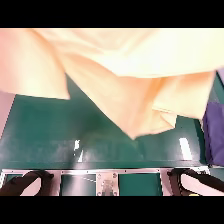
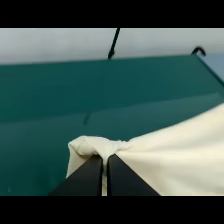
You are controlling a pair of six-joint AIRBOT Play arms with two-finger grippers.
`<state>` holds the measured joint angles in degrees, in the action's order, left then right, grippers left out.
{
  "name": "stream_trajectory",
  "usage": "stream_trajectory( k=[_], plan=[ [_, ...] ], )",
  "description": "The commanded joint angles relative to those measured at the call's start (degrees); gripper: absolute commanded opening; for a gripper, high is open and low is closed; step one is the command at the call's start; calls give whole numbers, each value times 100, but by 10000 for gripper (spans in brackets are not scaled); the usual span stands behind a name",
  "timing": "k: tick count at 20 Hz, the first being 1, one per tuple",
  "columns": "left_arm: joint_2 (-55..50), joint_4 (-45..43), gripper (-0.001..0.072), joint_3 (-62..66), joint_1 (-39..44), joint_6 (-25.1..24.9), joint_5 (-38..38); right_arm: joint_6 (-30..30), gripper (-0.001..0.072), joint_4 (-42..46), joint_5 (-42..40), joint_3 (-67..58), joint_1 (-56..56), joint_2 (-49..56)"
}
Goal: Fold the shirts.
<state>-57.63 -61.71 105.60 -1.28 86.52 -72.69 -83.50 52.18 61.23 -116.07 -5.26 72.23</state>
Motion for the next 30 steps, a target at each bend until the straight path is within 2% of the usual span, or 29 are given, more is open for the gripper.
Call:
stream_trajectory(
  k=[1,3,7,8,9,10,12,13,14,16,18,21,25,27,28,30],
  plan=[
    [-815,52,20,-1025,4,9,-400,-157,14,-245,356,111,262,1438],
    [-1580,52,20,-1582,4,-33,-457,-157,15,-245,492,162,597,2361],
    [-3257,63,20,-2162,4,-562,-308,-166,18,-245,531,162,1115,3812],
    [-3609,63,20,-2159,4,-605,-166,-208,101,-243,492,162,1167,4006],
    [-3840,61,20,-2155,4,-605,31,-299,304,-216,455,162,1163,4100],
    [-3985,39,20,-2157,4,-608,304,-446,435,-122,448,160,1082,4116],
    [-4041,-33,20,-2111,-9,-610,789,-553,433,-92,748,114,721,3960],
    [-4044,-109,20,-2013,-9,-610,876,-562,397,-92,1043,114,470,3821],
    [-4044,-181,20,-1912,-13,-605,881,-562,333,-87,1443,116,181,3657],
    [-4044,-214,20,-1757,-13,-601,905,-597,333,15,2258,221,-330,3348],
    [-4041,-216,20,-1690,-13,-599,940,-673,333,492,2688,968,-643,2813],
    [-4041,-216,20,-1692,-13,-599,896,-667,332,986,2251,3475,-883,1464],
    [-4041,-216,20,-1690,-13,-601,741,-688,333,933,1069,7055,-1005,-424],
    [-4041,-216,20,-1690,-13,-601,702,-691,344,529,682,8308,-1005,-990],
    [-4041,-216,20,-1692,-13,-599,695,-686,424,186,466,8846,-1003,-1119],
    [-4041,-214,20,-1692,-13,-597,678,-330,441,-651,9,9674,-984,-1128]
  ],
)
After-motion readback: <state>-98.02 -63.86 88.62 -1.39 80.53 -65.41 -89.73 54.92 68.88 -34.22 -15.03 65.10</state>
